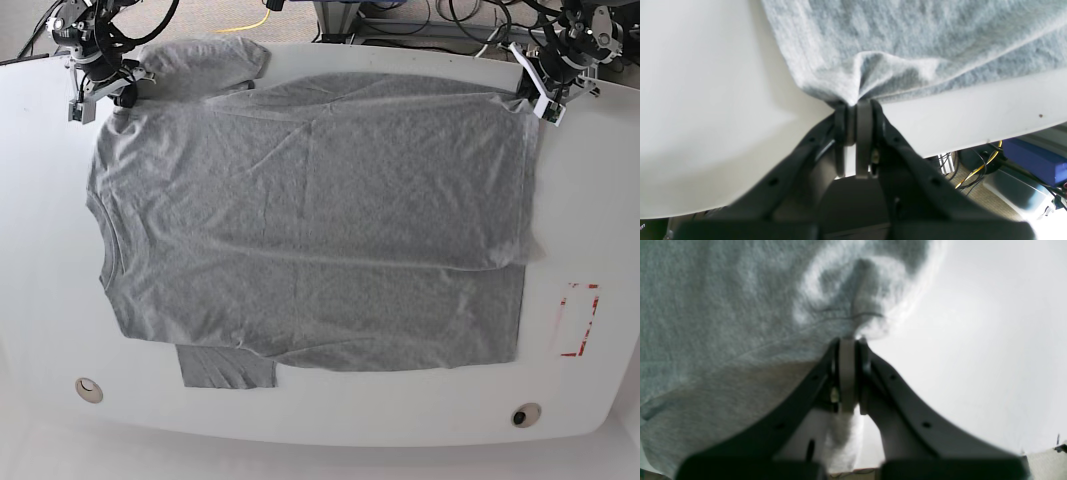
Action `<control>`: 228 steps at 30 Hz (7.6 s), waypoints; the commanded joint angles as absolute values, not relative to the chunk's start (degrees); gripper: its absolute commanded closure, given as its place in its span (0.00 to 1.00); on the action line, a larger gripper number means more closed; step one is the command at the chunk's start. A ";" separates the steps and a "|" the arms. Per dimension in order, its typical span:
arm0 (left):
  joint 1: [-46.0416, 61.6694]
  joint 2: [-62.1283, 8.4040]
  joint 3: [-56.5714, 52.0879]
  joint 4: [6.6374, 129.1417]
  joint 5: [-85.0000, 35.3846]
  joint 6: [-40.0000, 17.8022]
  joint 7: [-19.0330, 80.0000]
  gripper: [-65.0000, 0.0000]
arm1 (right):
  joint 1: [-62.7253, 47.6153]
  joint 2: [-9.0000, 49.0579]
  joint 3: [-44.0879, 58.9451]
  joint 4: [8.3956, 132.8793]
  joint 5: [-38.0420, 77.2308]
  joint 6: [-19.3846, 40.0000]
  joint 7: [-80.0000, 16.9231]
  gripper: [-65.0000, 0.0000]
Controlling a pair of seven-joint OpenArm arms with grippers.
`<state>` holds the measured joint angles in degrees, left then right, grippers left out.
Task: Layout the t-shirt on the table in an organized manner, then fold the t-shirt properly
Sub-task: 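Lift the shoulder edge with both grippers and fold it toward the hem, then open both grippers to release the folded edge and raise them, then grasp the sleeve with the right gripper and fold it onto the shirt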
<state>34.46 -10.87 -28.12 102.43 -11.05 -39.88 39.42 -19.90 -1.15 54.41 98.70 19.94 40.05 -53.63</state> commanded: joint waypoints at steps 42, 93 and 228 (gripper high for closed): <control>14.20 -11.91 -27.47 110.90 -9.98 -40.00 52.18 1.00 | -9.89 4.26 58.33 112.66 26.33 40.00 -68.35 1.00; -5.85 -13.49 -19.56 88.84 -4.53 -40.00 52.18 0.98 | 13.41 13.14 52.18 82.95 26.15 40.00 -67.91 0.90; -3.30 -20.09 -20.62 102.20 -2.15 -40.00 51.91 0.00 | 26.07 6.29 35.30 81.27 26.68 40.00 -71.69 0.00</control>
